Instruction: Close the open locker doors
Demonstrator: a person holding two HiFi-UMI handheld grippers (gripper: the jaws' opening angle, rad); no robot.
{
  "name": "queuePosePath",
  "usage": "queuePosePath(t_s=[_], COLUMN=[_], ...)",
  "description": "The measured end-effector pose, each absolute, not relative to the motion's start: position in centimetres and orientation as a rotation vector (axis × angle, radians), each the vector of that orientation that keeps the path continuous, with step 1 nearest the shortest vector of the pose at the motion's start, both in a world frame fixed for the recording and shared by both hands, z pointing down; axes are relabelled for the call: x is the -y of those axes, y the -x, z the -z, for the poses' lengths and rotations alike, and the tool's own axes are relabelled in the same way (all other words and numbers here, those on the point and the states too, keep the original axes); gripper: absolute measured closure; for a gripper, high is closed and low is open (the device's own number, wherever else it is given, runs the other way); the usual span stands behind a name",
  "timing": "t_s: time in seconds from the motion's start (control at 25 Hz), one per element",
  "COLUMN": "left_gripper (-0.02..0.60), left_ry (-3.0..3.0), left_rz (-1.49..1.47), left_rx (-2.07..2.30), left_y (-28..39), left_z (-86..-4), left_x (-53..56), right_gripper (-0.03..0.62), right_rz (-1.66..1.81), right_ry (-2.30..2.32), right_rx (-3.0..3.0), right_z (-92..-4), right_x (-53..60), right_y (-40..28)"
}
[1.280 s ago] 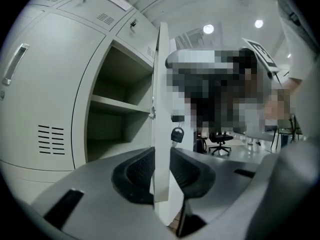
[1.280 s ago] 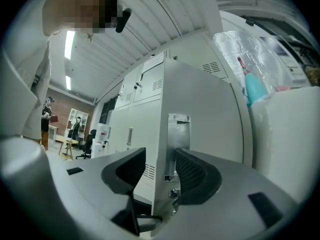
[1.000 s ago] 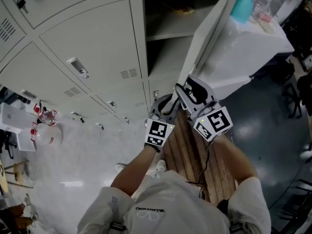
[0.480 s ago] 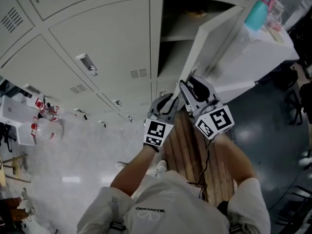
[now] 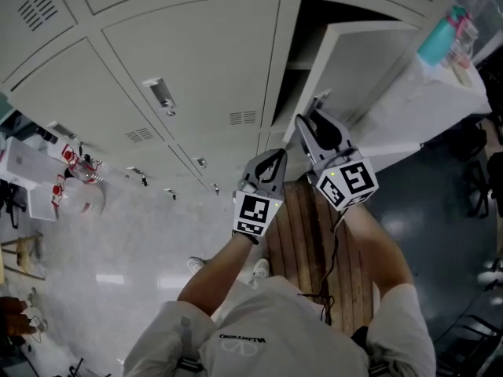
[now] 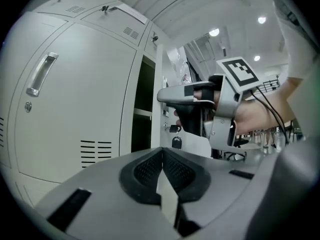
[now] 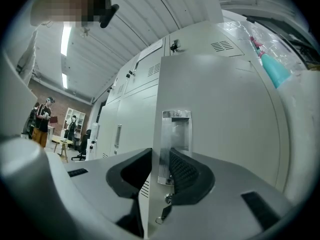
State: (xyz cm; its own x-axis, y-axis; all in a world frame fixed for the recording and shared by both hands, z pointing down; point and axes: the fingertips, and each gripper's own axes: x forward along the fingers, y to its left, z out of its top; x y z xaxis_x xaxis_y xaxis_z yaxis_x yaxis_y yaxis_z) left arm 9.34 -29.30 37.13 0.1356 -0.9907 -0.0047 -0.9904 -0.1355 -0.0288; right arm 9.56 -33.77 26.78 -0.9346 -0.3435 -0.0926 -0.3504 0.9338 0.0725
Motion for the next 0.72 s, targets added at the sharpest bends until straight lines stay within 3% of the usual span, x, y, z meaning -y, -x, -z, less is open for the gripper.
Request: queuePosePath(t_s=[0.72], left_gripper=[0.577], left_ry=[2.304], left_rz=[0.042], left_rx=[-2.158], left_y=[-3.9], left_z=[-38.5], left_x=[27.0], right_gripper=[0.493], right_rz=[-0.113], right_ry=[0.605], right_rx=[-2.978], right_z=[-26.8], right_x=[38.3], right_y=[-4.3])
